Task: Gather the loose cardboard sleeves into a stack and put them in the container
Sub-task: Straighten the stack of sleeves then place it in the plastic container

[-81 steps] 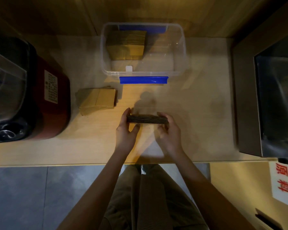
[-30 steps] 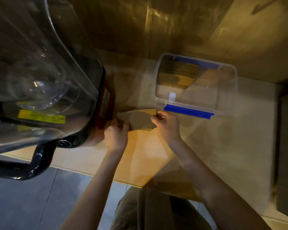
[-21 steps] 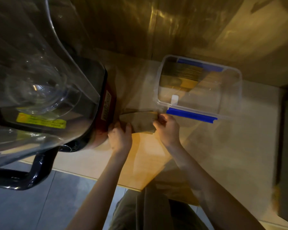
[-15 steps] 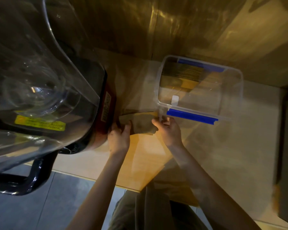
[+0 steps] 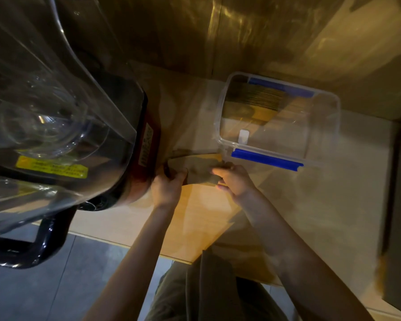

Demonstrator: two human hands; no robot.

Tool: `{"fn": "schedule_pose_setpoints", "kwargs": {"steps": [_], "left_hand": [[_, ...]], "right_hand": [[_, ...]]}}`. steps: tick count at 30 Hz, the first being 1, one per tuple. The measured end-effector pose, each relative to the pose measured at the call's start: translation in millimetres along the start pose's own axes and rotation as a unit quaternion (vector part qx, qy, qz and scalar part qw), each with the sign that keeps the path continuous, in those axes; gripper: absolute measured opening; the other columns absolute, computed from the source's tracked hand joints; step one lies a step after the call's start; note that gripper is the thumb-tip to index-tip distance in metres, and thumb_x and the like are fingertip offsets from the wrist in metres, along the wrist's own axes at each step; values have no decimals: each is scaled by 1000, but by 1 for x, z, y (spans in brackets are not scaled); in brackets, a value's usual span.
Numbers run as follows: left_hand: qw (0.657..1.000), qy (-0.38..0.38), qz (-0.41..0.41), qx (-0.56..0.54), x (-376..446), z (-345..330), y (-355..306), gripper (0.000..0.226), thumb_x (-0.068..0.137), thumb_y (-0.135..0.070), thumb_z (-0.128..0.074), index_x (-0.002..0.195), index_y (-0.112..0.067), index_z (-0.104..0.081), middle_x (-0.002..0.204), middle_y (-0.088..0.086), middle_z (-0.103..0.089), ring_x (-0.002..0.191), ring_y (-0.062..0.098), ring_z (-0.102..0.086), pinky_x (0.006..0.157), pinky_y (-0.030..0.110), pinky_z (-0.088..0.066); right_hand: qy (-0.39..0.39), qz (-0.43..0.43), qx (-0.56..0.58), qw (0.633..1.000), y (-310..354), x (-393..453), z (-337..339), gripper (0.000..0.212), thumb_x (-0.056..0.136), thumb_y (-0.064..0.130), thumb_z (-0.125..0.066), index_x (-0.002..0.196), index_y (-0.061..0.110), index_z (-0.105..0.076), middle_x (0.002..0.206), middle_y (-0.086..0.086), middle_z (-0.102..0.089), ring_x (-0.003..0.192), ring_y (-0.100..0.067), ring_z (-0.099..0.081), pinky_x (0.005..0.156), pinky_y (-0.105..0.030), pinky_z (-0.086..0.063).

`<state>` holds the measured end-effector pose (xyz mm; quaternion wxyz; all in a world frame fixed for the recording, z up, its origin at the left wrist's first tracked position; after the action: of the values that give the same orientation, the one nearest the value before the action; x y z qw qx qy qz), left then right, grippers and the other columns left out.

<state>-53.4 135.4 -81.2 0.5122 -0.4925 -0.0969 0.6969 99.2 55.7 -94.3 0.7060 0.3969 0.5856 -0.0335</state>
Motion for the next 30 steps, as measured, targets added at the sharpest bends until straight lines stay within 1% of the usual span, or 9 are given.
{"fn": "schedule_pose_setpoints", "kwargs": {"steps": [3, 5, 8, 11, 13, 16, 22, 27, 30], "left_hand": [[999, 15, 7, -41, -1, 1, 7, 79, 54, -52, -69, 119, -11, -54, 116, 16, -63, 109, 32, -57, 94, 44, -48], [998, 30, 8, -50, -1, 0, 13, 80, 48, -53, -72, 115, -12, -57, 112, 14, -65, 104, 31, -60, 91, 47, -50], [993, 85, -10, -85, -13, -5, 9, 49, 68, -19, -77, 111, -6, -58, 104, 13, -64, 95, 26, -60, 79, 36, -54], [984, 147, -76, -73, -25, -15, 2, 38, 69, -7, -75, 101, -16, -59, 99, 11, -61, 83, 18, -57, 65, 22, -52], [977, 163, -128, -48, -34, -22, -2, 46, 66, -10, -77, 106, -20, -57, 109, 12, -56, 88, 12, -56, 75, 20, -52], [960, 175, -216, 2, -54, -39, -8, 62, 67, -14, -77, 122, -12, -51, 116, 5, -52, 104, 11, -54, 93, 19, -48], [940, 162, -298, 41, -88, -72, -9, 65, 70, -18, -75, 127, -22, -43, 119, -5, -55, 110, 9, -54, 91, 7, -40], [938, 167, -294, 72, -90, -90, 14, 68, 69, -17, -76, 130, -15, -46, 125, 4, -60, 114, 15, -56, 98, 29, -46], [939, 181, -285, 67, -91, -96, 20, 75, 68, -11, -76, 134, -13, -40, 125, -3, -55, 117, 12, -52, 98, 15, -41]], "right_hand": [[24, 5, -18, 1000, 0, -1, 4, 31, 83, 11, -63, 112, 4, -55, 111, -7, -60, 104, -18, -52, 95, -34, -46], [39, 17, -41, 998, -3, -4, 10, 30, 83, 13, -63, 111, 7, -56, 115, -8, -60, 111, -20, -53, 96, -35, -46], [65, 69, -64, 993, -6, -15, 24, 21, 83, 14, -63, 104, 14, -60, 107, -3, -63, 112, -20, -56, 98, -37, -46], [51, 149, -82, 984, -2, -34, 47, 22, 81, 12, -65, 102, 16, -61, 95, 3, -64, 98, -15, -59, 80, -16, -49], [35, 189, -98, 976, -7, -46, 66, 32, 77, 15, -70, 108, 17, -59, 105, 0, -64, 97, -12, -61, 78, -14, -51], [-17, 232, -120, 965, -22, -64, 95, 49, 77, 12, -70, 122, 20, -52, 116, -5, -63, 103, -19, -61, 88, -32, -51], [-98, 292, -58, 950, -59, -91, 125, 48, 82, 1, -62, 120, 26, -48, 114, 11, -61, 107, 1, -58, 83, -9, -48], [-129, 281, -81, 947, -87, -86, 133, 53, 82, 4, -62, 126, 26, -43, 116, 17, -56, 105, 16, -51, 85, -2, -42], [-113, 264, -101, 952, -96, -77, 129, 65, 80, 4, -64, 136, 20, -35, 130, 8, -52, 115, 5, -49, 94, -7, -42]]}}
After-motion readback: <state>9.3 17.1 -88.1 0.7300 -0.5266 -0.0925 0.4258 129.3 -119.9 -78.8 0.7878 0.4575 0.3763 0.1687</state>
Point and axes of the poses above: each hand's wrist, its own x-axis towards the middle knuckle, its own z-axis out of the back of the hand, y = z × x, the point moved 6 cm from there along x, towards the middle knuckle
